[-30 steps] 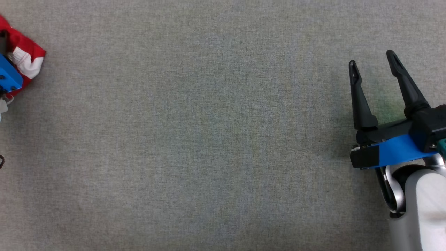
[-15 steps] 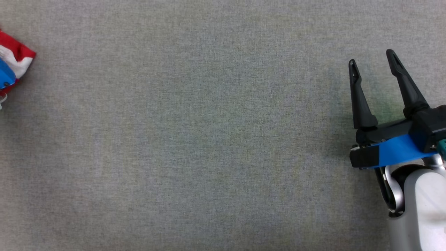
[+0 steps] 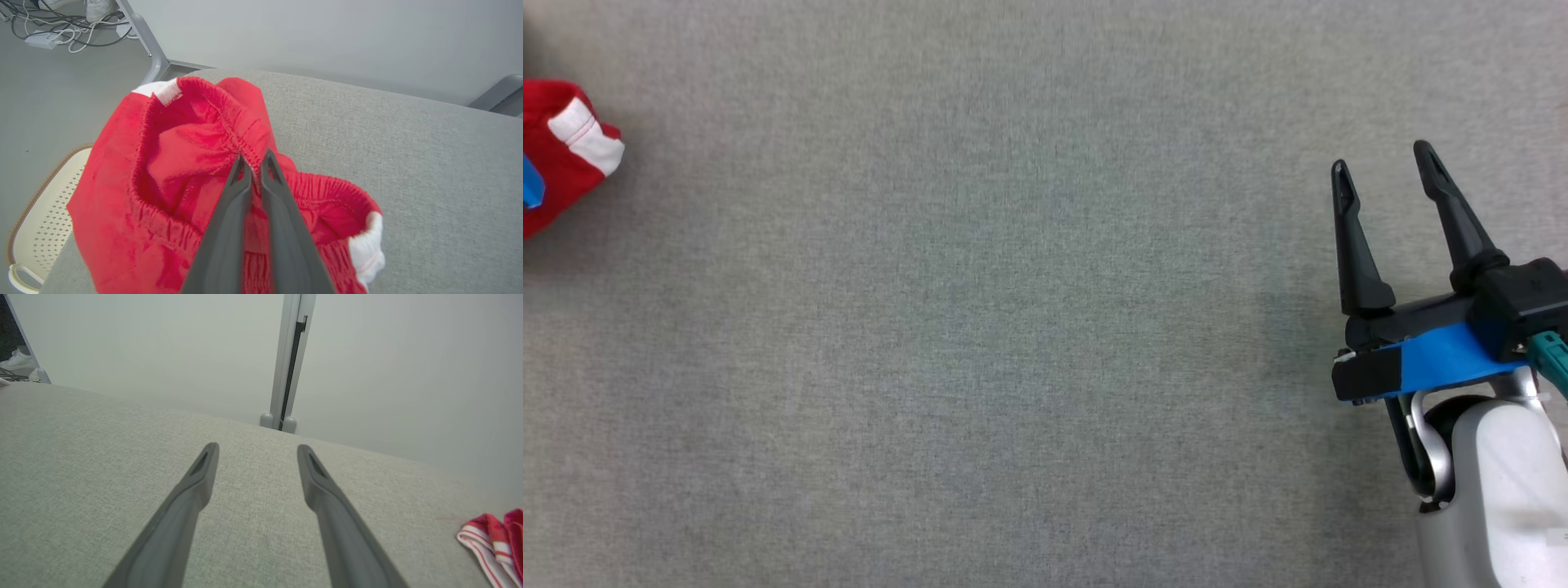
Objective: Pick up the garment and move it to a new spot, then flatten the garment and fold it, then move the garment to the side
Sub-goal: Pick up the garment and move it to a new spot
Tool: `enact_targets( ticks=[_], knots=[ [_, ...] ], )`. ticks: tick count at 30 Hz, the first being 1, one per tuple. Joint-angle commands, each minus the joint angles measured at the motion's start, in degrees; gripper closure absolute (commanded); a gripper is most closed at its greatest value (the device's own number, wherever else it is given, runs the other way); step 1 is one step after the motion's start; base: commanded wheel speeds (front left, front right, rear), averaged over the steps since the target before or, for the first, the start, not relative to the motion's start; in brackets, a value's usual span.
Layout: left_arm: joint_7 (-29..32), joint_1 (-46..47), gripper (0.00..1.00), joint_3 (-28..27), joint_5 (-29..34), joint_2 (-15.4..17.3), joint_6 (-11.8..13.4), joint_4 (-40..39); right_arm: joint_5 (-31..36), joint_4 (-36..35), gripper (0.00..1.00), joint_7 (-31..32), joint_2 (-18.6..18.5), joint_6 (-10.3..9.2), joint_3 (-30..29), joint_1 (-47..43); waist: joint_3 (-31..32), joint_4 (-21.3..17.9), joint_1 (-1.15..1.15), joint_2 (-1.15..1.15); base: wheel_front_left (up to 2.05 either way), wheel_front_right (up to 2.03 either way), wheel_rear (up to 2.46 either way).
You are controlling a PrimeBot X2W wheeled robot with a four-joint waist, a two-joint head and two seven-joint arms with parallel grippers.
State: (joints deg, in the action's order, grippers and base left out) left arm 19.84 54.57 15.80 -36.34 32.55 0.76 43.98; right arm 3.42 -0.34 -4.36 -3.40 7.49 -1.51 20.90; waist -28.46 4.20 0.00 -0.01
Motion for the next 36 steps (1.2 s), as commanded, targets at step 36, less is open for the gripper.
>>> enact_targets(
  ticks=[36],
  knots=[
    [-2.9, -17.6, 1.0, 17.9, -14.1, -20.3, -7.8, -27.2, -10.3, 14.7, 0.0, -8.8, 0.5, 0.01, -3.5, -9.2, 15.3, -12.1, 0.0, 0.01, 0.0, 0.0, 0.0]
  ],
)
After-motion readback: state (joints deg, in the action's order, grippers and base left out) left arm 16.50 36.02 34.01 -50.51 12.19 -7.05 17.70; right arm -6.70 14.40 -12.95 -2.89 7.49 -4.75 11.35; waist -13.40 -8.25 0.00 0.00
